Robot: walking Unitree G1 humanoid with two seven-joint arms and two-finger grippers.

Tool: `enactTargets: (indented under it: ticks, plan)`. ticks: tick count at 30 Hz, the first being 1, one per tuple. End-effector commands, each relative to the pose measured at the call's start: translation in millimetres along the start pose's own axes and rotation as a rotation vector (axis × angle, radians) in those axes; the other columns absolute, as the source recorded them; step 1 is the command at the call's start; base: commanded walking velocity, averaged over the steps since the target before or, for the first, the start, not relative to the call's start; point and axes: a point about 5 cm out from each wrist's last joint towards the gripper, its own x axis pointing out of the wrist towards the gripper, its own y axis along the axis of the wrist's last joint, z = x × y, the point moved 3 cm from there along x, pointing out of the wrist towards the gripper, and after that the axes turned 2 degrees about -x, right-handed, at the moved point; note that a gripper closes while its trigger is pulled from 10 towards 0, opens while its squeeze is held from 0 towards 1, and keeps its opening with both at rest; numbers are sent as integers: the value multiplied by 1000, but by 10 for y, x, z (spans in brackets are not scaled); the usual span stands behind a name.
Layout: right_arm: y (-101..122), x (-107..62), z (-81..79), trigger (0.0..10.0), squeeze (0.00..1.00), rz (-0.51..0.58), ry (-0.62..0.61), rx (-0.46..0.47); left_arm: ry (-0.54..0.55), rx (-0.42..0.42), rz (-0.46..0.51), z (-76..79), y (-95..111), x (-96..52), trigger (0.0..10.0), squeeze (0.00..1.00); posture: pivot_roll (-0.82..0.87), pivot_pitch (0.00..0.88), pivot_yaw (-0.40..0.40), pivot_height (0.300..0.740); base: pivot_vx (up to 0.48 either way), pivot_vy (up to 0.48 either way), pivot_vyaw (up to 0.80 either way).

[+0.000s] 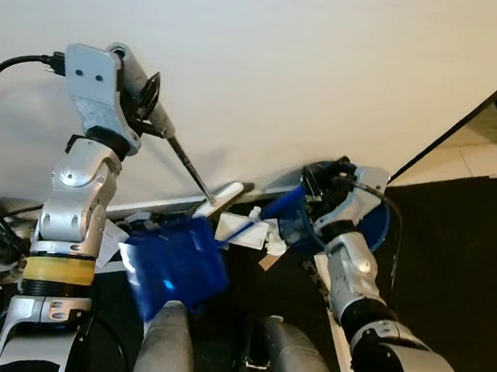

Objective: Sweep floor

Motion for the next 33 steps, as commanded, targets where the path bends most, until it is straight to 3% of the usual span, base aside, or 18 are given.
enactTargets:
  ticks: [1,9,13,15,18,20,21,23,24,28,33]
  plan:
    - [-94,-95,139,10000,0,-24,-84,7,23,57,-29,-36,-52,-44,10000,0,137,121,-90,740,0,0,0]
    - [-55,-181,372,10000,0,19,-142,58,93,93,-15,-136,-29,-33,10000,0,139,124,-86,740,0,0,0]
    - [-24,-195,413,10000,0,39,-156,54,119,118,-10,-190,-7,-33,10000,0,140,121,-86,740,0,0,0]
    - [23,-189,409,10000,0,58,-142,39,146,182,-5,-274,43,-34,10000,0,140,121,-89,740,0,0,0]
    - [29,-184,397,10000,0,54,-128,23,153,216,5,-310,85,-30,10000,0,140,121,-89,740,0,0,0]
    - [17,-181,378,10000,0,32,-104,-15,158,209,17,-350,156,-13,10000,0,136,123,-90,740,0,0,0]
    - [31,-183,424,10000,0,9,-111,-87,110,145,43,-360,330,39,10000,0,150,120,-103,740,0,0,0]
    - [71,-179,483,10000,0,10,-142,-122,79,132,43,-365,414,59,10000,0,150,120,-103,740,0,0,0]
    - [160,-168,575,10000,0,30,-195,-163,50,161,32,-397,512,77,10000,0,153,118,-106,740,0,0,0]
    - [273,-143,700,10000,0,49,-268,-227,48,289,-8,-531,588,71,10000,0,153,118,-106,740,0,0,0]
    - [274,-140,787,10000,0,27,-338,-247,101,322,-38,-651,557,52,10000,0,165,114,-107,740,0,0,0]
